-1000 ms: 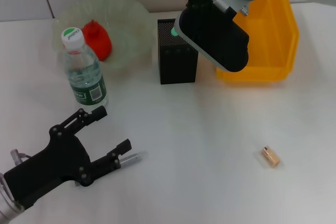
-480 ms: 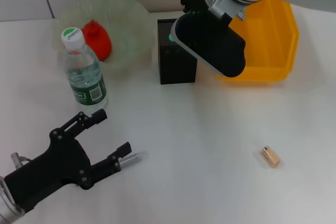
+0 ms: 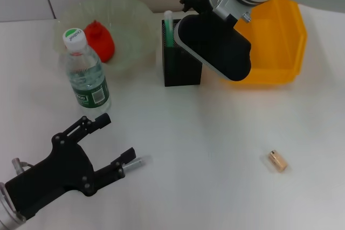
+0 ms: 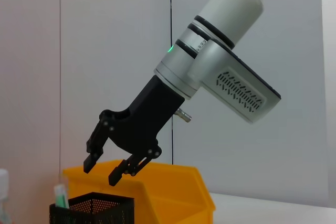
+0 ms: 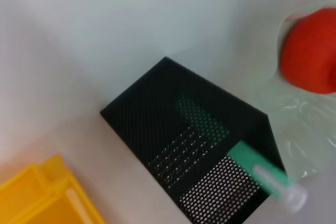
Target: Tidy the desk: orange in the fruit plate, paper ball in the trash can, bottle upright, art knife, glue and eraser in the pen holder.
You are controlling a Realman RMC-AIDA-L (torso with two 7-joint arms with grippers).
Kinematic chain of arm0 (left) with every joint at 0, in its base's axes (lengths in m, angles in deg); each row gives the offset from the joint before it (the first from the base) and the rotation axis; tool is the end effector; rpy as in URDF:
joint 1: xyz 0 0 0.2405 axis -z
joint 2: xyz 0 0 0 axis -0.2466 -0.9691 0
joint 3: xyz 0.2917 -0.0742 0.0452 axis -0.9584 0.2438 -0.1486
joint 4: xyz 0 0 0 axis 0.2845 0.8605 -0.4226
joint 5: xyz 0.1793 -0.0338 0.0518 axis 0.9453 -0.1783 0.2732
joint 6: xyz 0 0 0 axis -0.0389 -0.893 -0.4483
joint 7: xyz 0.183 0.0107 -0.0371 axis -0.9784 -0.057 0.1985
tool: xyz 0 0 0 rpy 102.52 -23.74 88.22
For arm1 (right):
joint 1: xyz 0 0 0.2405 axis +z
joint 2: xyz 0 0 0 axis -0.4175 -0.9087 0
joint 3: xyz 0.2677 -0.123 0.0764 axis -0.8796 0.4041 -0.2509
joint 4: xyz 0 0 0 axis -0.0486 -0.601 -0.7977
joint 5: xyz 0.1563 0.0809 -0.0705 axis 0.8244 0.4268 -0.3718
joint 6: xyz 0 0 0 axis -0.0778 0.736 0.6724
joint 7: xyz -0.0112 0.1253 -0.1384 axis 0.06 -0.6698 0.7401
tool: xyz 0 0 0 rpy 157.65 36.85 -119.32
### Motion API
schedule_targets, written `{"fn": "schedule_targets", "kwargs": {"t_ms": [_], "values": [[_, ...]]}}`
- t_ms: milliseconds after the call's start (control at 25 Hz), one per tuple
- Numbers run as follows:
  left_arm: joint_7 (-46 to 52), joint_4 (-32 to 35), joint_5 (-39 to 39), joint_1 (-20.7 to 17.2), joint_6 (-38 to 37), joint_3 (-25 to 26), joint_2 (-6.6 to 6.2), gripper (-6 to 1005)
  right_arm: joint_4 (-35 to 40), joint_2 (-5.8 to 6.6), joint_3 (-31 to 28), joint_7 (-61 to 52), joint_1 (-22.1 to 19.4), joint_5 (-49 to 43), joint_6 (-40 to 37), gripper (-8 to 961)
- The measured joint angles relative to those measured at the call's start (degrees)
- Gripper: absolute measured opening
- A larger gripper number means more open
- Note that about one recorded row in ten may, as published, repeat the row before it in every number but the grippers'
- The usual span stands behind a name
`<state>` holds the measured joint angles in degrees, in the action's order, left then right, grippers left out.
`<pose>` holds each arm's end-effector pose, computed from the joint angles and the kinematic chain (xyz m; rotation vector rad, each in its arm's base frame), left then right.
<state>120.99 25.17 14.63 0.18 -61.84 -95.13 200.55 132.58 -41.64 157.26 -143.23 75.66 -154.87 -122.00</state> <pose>-0.2871 0.2511 -0.0889 -2.4272 -0.2411 -1.0544 0.1387 0.4749 -0.0783 -2.1083 -1.4757 -1.1267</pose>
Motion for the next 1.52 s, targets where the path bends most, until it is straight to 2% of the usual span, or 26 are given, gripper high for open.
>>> {"fn": "schedule_targets", "kwargs": {"t_ms": [120,360,440,480,520,680,800,840,880,920,960,1000,1040,1080,1120,1160,1200,1240,1280,1440,1520], "values": [[-0.01,-0.01,0.0,-0.03,-0.14,-0.01,0.0,814,1.24,-0.26,-0.27,-0.95,-0.04,0.0,-0.54,451],[-0.03,-0.01,0.0,-0.3,-0.46,-0.02,-0.03,814,7.28,-0.3,-3.41,-6.25,-1.18,0.11,-1.49,468],[-0.03,-0.01,0.0,-0.46,-0.6,0.07,-0.15,814,11.83,-0.16,-6.39,-10.77,-3.3,0.21,-1.22,492],[-0.03,-0.01,0.0,-0.46,-0.6,0.07,-0.15,814,11.83,-0.16,-6.39,-10.77,-3.3,0.21,-1.22,503],[-0.03,-0.01,0.0,-0.49,-0.63,0.1,-0.19,814,15.58,-0.26,-9.21,-14.77,-5.28,0.35,-0.01,515],[-0.03,0.06,0.0,-0.49,-0.66,0.26,-0.3,814,20.04,-0.42,-12.41,-19.98,-8.43,0.76,2.52,560],[-0.03,0.23,0.0,-0.28,-0.66,0.43,-0.39,814,23.42,-1.26,-15.52,-25.89,-11.1,1.07,4.38,595],[-0.03,0.34,0.0,-0.2,-0.66,0.48,-0.41,814,26.66,-2.02,-17.69,-32.14,-12.77,1.05,4.54,616],[-0.03,0.34,0.0,-0.2,-0.66,0.48,-0.41,814,26.66,-2.02,-17.69,-32.14,-12.77,1.05,4.54,616],[-0.03,0.5,0.0,-0.15,-0.66,0.53,-0.48,814,30.14,-2.26,-19.26,-39.9,-13.92,0.79,2.88,617],[-0.03,0.5,0.0,-0.15,-0.66,0.53,-0.48,814,30.14,-2.26,-19.26,-39.9,-13.92,0.79,2.88,617],[-0.02,0.66,0.0,0.03,-0.66,0.61,-0.5,814,32.34,-2.26,-20.13,-44.1,-14.47,0.63,0.88,617],[-0.02,0.73,0.0,0.22,-0.66,0.79,-0.57,814,37.22,-2.24,-21.47,-51.41,-15.55,0.54,-5.39,618],[-0.02,0.76,0.0,0.25,-0.65,0.97,-0.59,814,37.22,-2.24,-21.47,-51.41,-15.55,0.54,-5.39,618],[-0.01,0.8,0.0,0.27,-0.65,1.22,-0.67,814,39.46,-2.25,-21.78,-54.03,-16.09,0.54,-8.61,618],[-0.01,0.8,0.0,0.27,-0.65,1.22,-0.67,815,43.0,-2.25,-22.29,-59.15,-16.84,0.5,-16.44,619],[0.04,0.85,-0.01,0.27,-0.64,1.31,-0.71,815,43.0,-2.25,-22.29,-59.15,-16.84,0.5,-16.44,619],[0.13,0.97,-0.02,0.24,-0.65,1.32,-0.72,815,45.0,-2.27,-22.76,-63.88,-16.98,0.38,-23.76,619],[0.21,1.12,-0.03,0.19,-0.65,1.34,-0.74,815,45.0,-2.27,-22.76,-63.88,-16.98,0.38,-23.76,620],[0.59,1.7,-0.06,-0.1,-1.06,1.97,-0.92,815,46.5,-2.36,-22.59,-72.12,-17.16,1.34,-38.43,624],[0.61,1.7,-0.07,-0.07,-1.14,2.09,-0.93,815,46.74,-2.46,-22.19,-73.46,-17.77,1.8,-40.35,626]]}}
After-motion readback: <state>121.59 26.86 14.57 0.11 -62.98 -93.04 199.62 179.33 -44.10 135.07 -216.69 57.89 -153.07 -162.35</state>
